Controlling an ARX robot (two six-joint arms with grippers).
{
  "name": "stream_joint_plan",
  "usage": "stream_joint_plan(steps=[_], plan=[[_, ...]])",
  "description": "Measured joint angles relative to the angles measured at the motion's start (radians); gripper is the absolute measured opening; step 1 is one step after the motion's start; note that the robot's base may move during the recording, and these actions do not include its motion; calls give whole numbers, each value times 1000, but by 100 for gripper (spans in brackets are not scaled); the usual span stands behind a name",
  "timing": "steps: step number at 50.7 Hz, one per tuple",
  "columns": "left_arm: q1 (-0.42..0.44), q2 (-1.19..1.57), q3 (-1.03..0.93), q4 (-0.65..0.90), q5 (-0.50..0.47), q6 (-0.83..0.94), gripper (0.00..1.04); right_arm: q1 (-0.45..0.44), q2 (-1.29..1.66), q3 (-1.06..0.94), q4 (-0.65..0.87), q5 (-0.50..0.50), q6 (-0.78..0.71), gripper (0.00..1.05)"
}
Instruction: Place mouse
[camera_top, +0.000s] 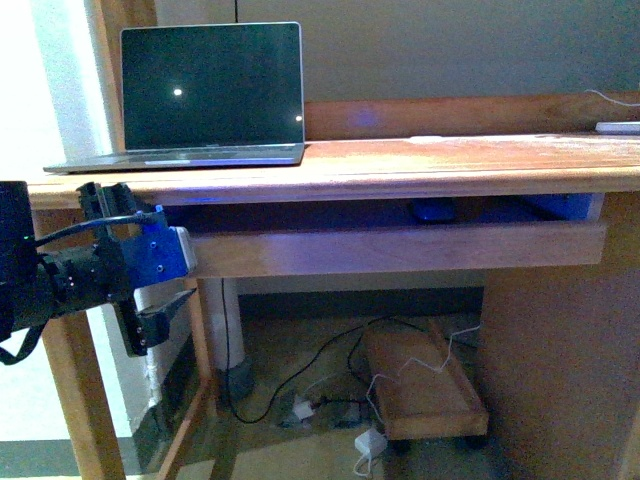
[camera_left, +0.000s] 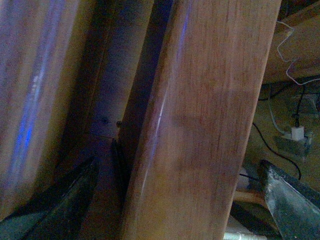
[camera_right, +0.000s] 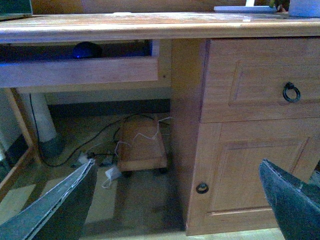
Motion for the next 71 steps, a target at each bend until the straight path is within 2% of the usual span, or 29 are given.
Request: stream_joint_plan(steps=[9,14,20,27,33,38,44,47,53,59,60,61,63,67,71], plan=[[-13,51,73,-108,11,12,97,0,0,0,0,0,0,97],[-19,41,76,-159,-14,1,97,0,0,0,0,0,0,97],[-31,-58,45,-396,-35,-78,97,0,0,0,0,0,0,97],[-31,-219,-85,-591,42,-215,97,0,0,0,0,0,0,97],[-44,-344,-227,-620,137,-330,97,0,0,0,0,0,0,97],[-77,-467,-365,-600,223,-519,97,0,0,0,0,0,0,97],[-102,-600,-487,-508,223,-803,97,0,0,0,0,0,0,97],[-119,-673,-529,-414,175,-981,97,0,0,0,0,0,0,97],[-154,-870,-575,-259,-5,-1352,97,0,0,0,0,0,0,97],[-188,-1083,-680,-251,-179,-1617,97,0,0,0,0,0,0,97],[-205,-1124,-699,-280,-254,-1615,95,0,0,0,0,0,0,97],[-215,-1144,-708,-300,-275,-1613,93,0,0,0,0,0,0,97],[-243,-1238,-753,-385,-476,-1582,86,0,0,0,0,0,0,97],[-247,-1420,-865,-507,-687,-1480,74,0,0,0,0,0,0,97],[-221,-1543,-948,-528,-755,-1419,63,0,0,0,0,2,0,97]])
